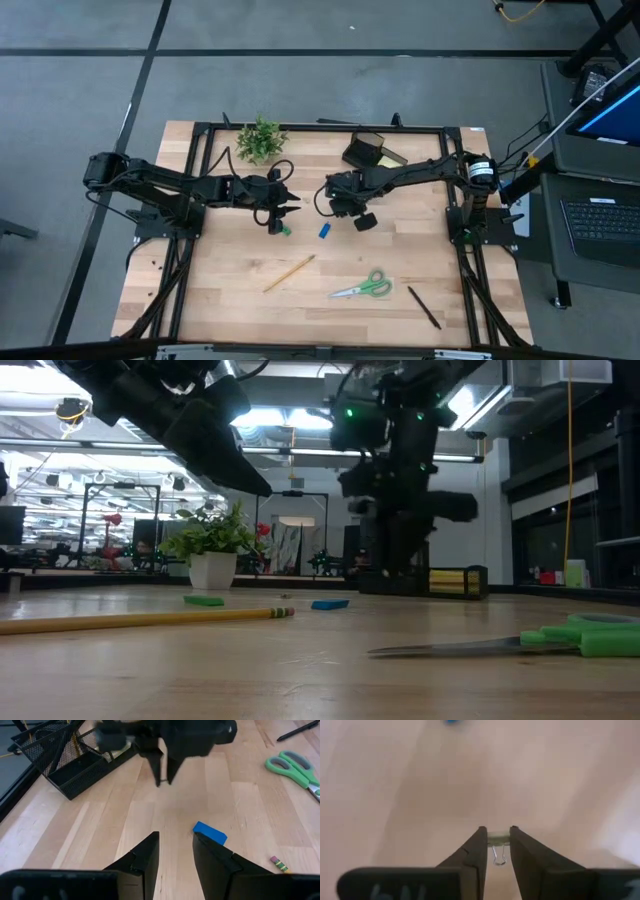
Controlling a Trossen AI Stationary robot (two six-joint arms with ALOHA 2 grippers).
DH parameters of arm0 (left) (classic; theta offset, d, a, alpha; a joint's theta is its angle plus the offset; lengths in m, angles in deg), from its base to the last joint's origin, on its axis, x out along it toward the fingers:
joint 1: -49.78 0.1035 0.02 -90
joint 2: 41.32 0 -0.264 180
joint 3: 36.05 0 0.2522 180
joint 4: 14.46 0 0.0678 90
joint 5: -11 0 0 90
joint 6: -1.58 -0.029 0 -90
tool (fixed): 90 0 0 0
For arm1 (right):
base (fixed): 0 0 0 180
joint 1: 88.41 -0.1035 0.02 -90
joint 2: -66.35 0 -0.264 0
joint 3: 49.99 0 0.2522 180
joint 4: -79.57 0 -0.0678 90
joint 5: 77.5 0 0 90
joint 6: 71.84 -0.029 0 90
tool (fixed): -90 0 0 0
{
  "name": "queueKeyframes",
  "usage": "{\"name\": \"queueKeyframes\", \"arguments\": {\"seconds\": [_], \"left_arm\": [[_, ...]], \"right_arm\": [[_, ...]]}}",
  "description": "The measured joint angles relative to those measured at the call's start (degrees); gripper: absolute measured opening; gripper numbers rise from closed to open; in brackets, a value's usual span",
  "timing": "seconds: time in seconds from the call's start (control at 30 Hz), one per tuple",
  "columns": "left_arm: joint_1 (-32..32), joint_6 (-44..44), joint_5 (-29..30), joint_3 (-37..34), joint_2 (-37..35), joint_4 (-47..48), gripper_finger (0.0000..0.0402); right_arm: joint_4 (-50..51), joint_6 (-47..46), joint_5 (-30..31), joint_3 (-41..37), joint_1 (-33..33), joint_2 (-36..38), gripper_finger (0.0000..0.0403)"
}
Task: Pick and place office supplies into organizer
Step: Put the right brown binder clip into the black desk organizer
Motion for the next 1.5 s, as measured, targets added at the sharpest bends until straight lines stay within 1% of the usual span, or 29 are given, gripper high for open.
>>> {"name": "queueKeyframes", "arguments": {"seconds": [0.3, 0.43, 0.8, 0.97, 1.23, 1.5], "left_arm": [[0.0, 0.0, 0.0, 0.0, 0.0, 0.0, 0.0114], [0.0, 0.0, 0.0, 0.0, 0.0, 0.0, 0.0114], [0.0, 0.0, 0.0, 0.0, 0.0, 0.0, 0.0114], [0.0, 0.0, 0.0, 0.0, 0.0, 0.0, 0.0114], [0.0, 0.0, 0.0, 0.0, 0.0, 0.0, 0.0114], [0.0, 0.0, 0.0, 0.0, 0.0, 0.0, 0.0114]], "right_arm": [[4.6, 0.5, 10.7, 7.3, 3.8, 0.1, 0.008], [6.1, 2.5, 12.9, 8.0, 6.6, 0.2, 0.008], [6.4, 4.2, 13.0, 8.0, 14.0, 0.2, 0.008], [5.8, 4.1, 10.6, 8.0, 16.3, 0.2, 0.008], [3.4, 3.3, 10.0, 8.1, 17.5, -0.1, 0.008], [3.2, 3.4, 10.9, 8.1, 17.6, -3.5, 0.008]]}}
